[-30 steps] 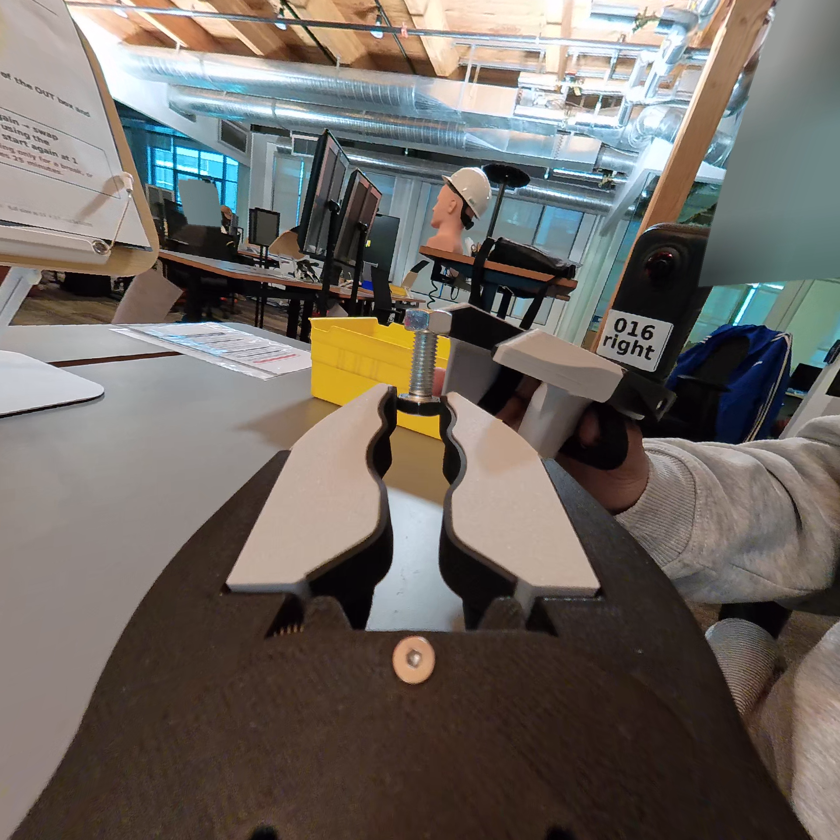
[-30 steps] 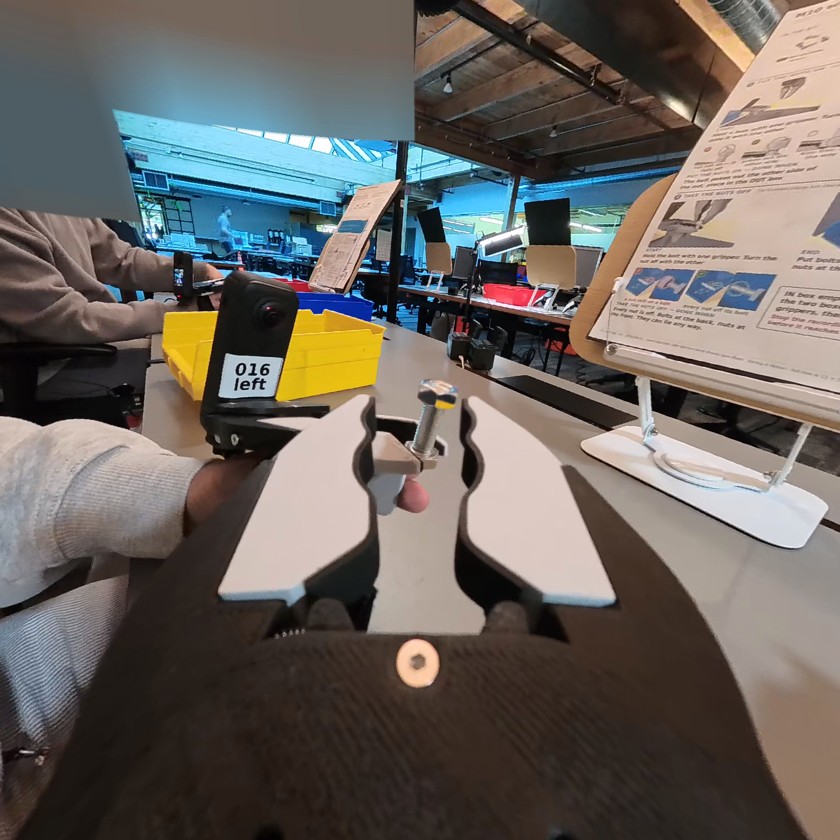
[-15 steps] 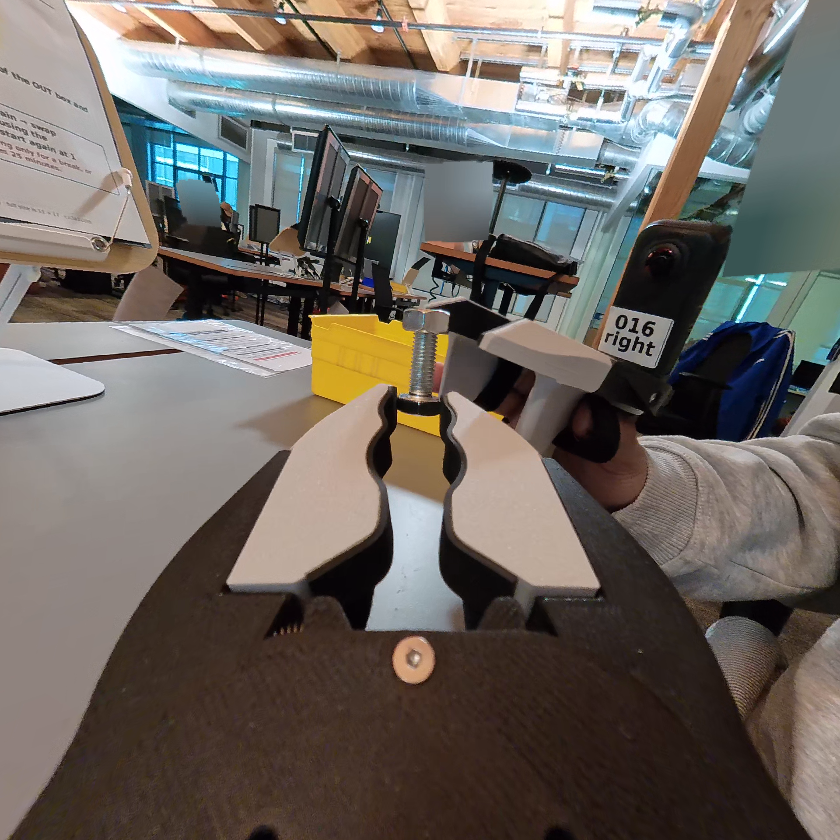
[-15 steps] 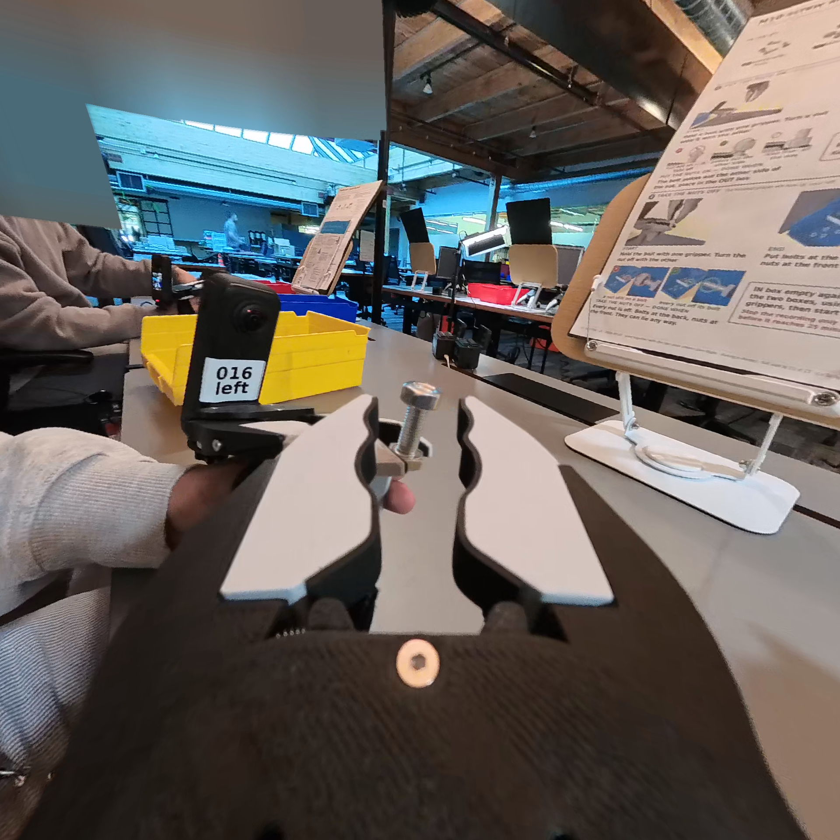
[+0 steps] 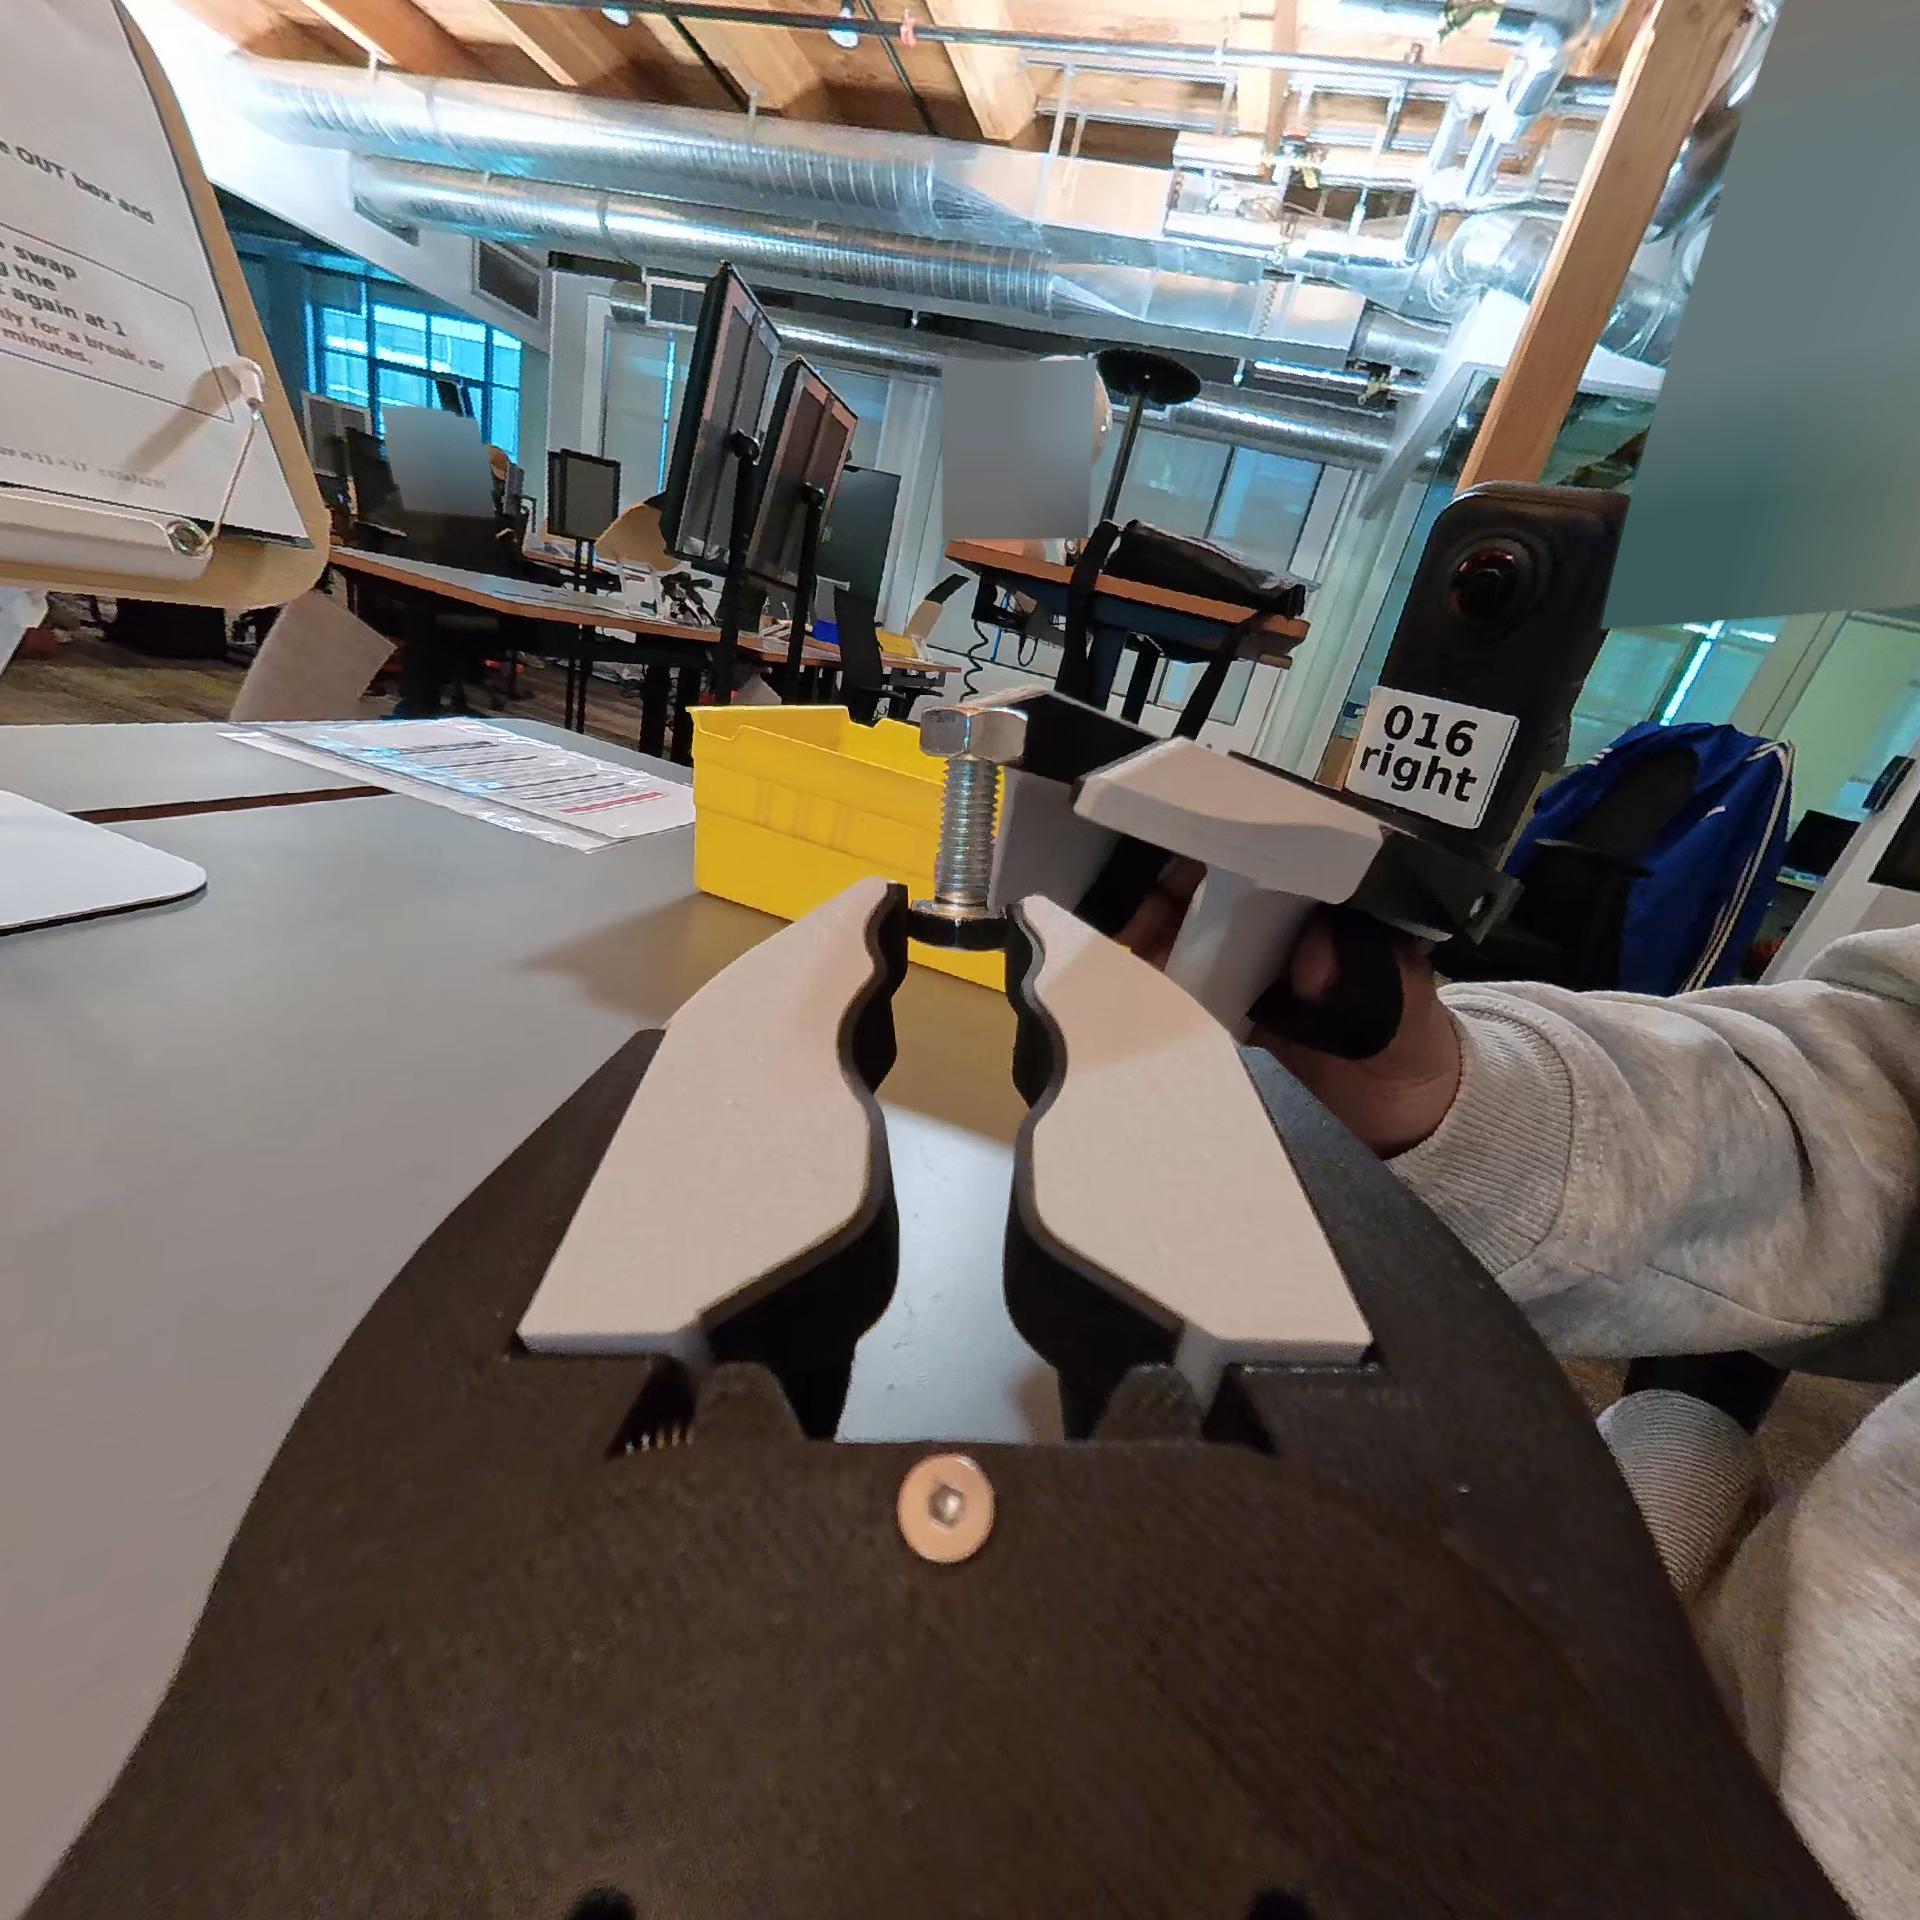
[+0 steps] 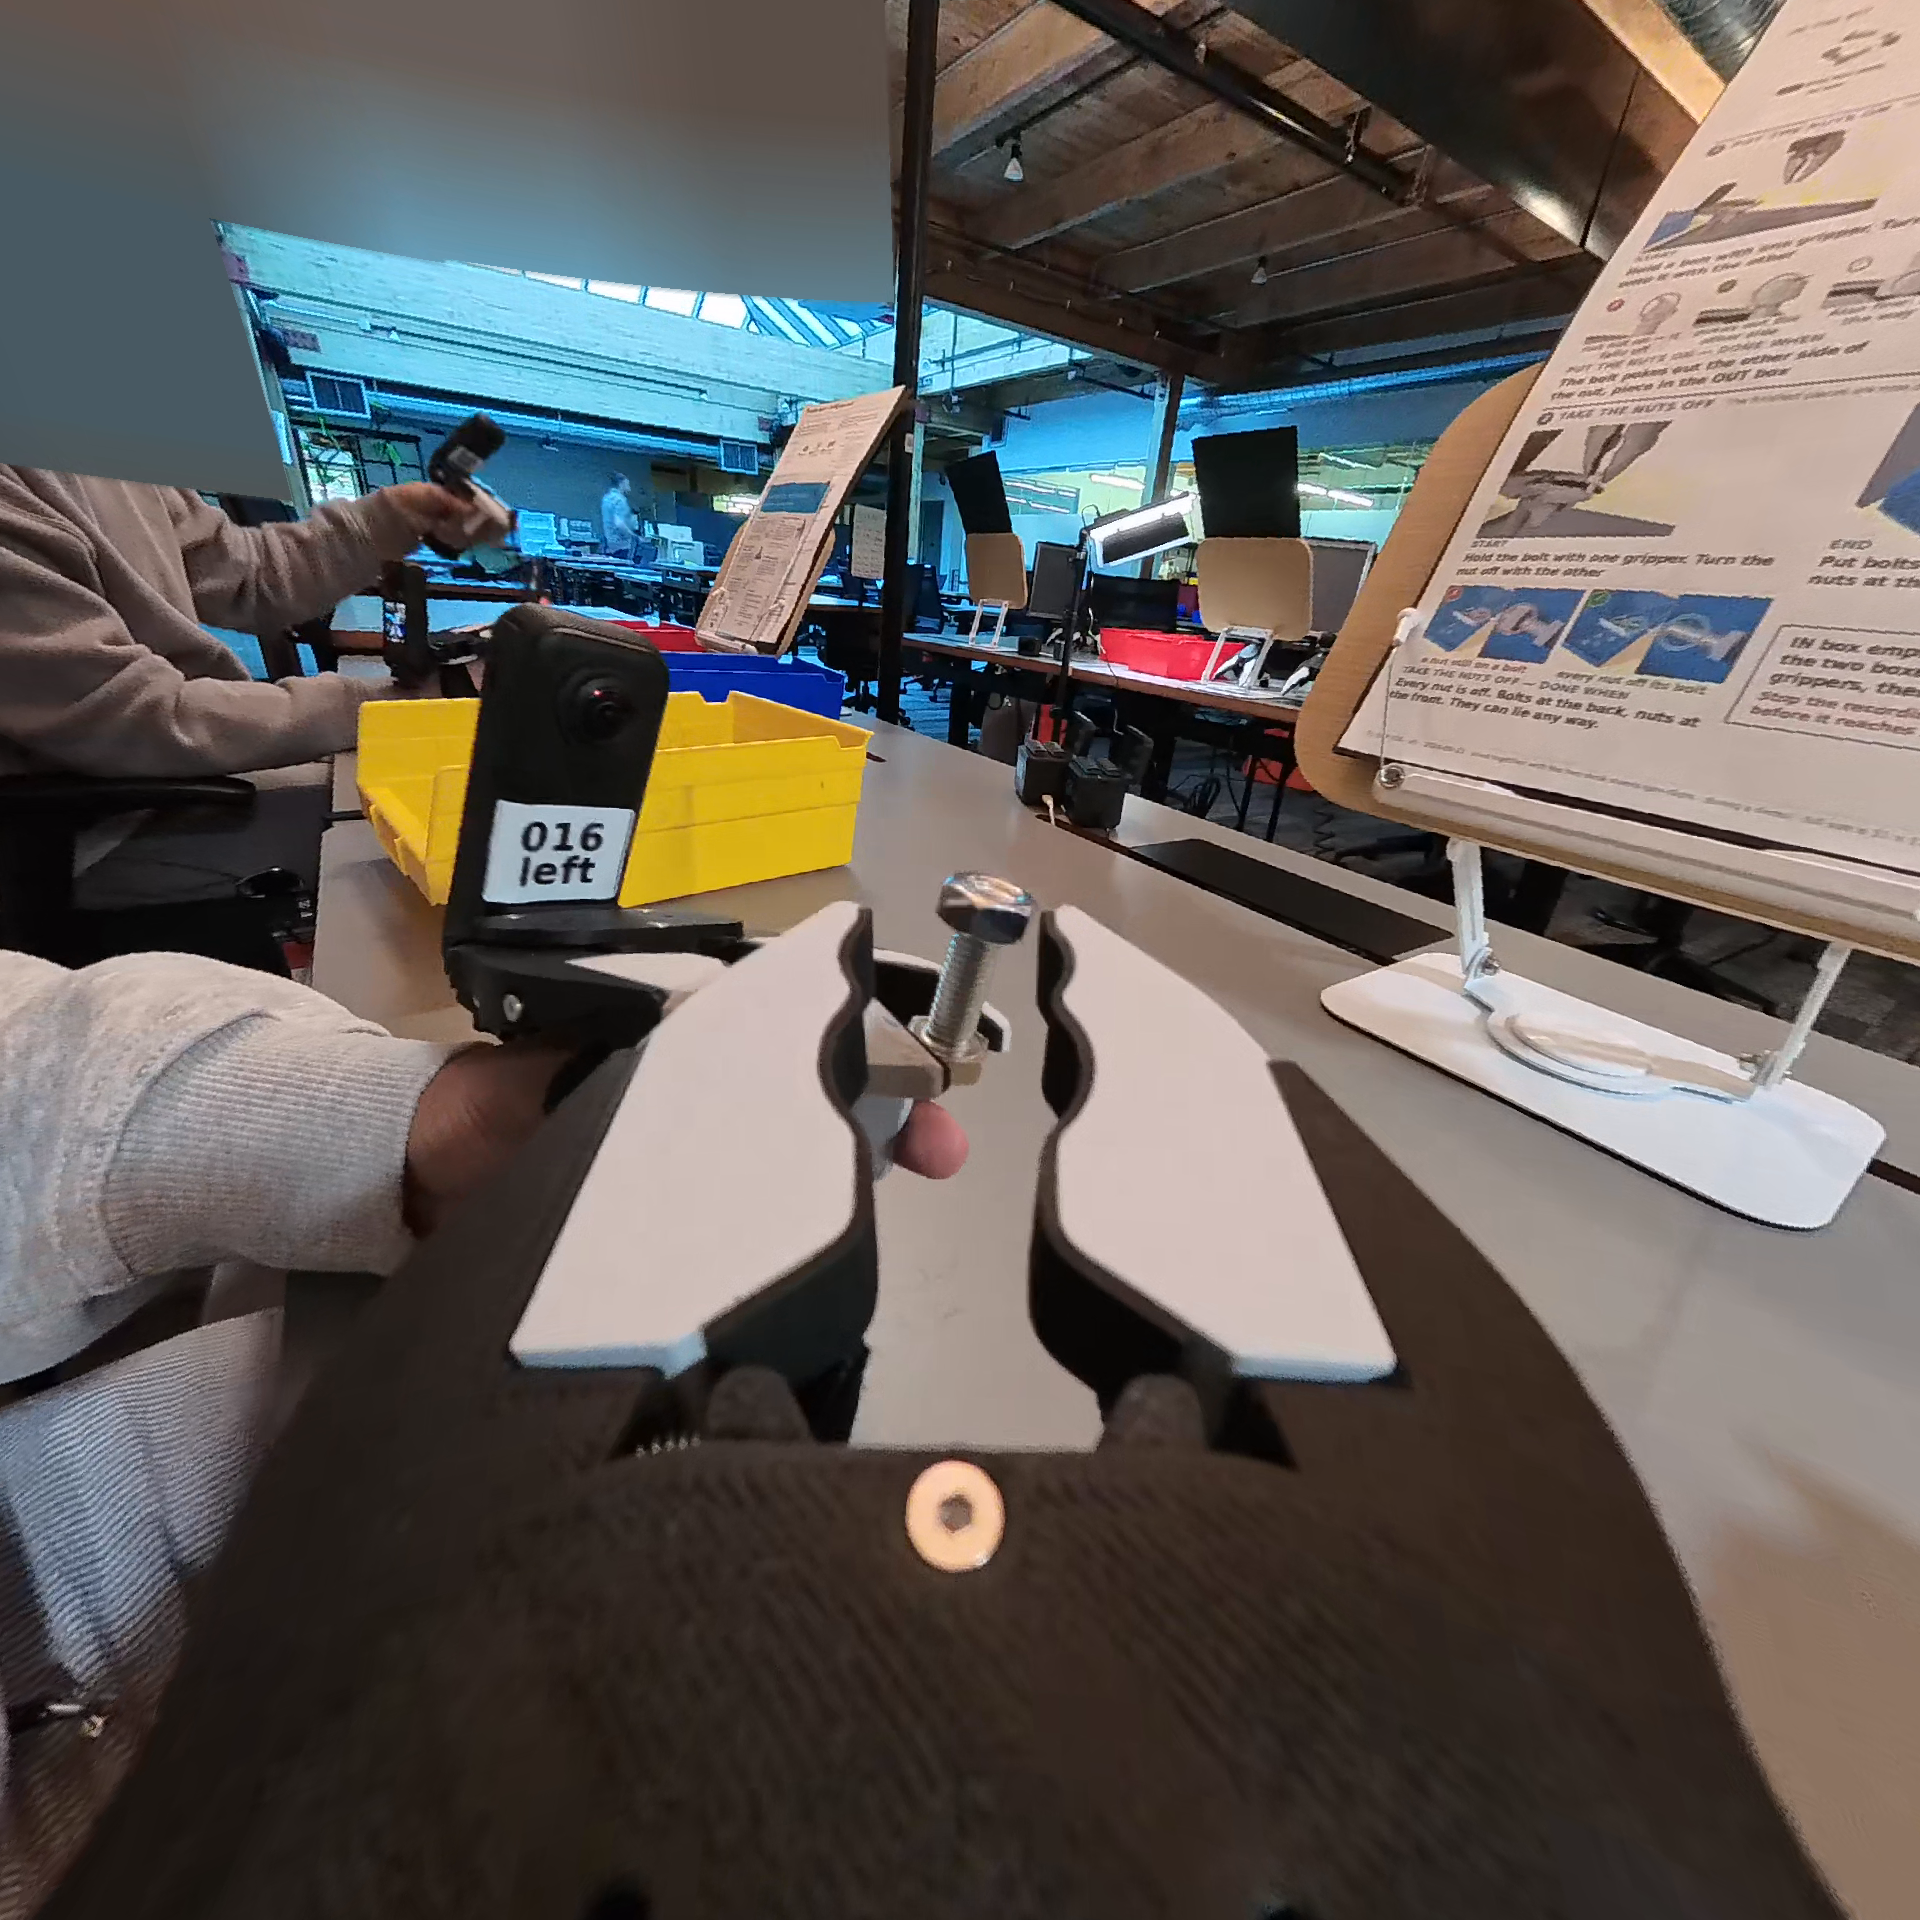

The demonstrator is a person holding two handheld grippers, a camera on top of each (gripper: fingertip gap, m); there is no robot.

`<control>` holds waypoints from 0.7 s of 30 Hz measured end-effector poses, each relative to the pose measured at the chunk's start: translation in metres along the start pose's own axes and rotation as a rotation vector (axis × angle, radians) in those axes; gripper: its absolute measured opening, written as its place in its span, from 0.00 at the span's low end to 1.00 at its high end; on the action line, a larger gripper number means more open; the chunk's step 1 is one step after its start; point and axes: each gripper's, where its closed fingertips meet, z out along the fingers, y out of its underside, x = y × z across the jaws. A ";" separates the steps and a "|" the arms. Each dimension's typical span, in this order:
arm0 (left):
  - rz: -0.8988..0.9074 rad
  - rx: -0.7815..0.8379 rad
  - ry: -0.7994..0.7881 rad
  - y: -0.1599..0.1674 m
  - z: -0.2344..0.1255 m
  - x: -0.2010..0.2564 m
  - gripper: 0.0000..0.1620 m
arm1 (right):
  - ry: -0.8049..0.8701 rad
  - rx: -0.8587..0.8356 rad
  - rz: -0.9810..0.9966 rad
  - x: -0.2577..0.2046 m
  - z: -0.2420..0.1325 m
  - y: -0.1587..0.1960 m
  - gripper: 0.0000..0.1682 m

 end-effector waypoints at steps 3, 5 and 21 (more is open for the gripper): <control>-0.002 0.005 -0.005 -0.001 -0.001 -0.001 0.12 | -0.007 0.010 -0.007 -0.001 -0.002 -0.002 0.13; -0.004 0.007 -0.007 -0.001 -0.001 -0.002 0.12 | -0.001 0.011 -0.011 0.001 -0.003 -0.003 0.11; 0.002 0.006 -0.005 -0.001 0.000 0.000 0.12 | 0.020 0.035 -0.031 0.004 -0.006 -0.008 0.06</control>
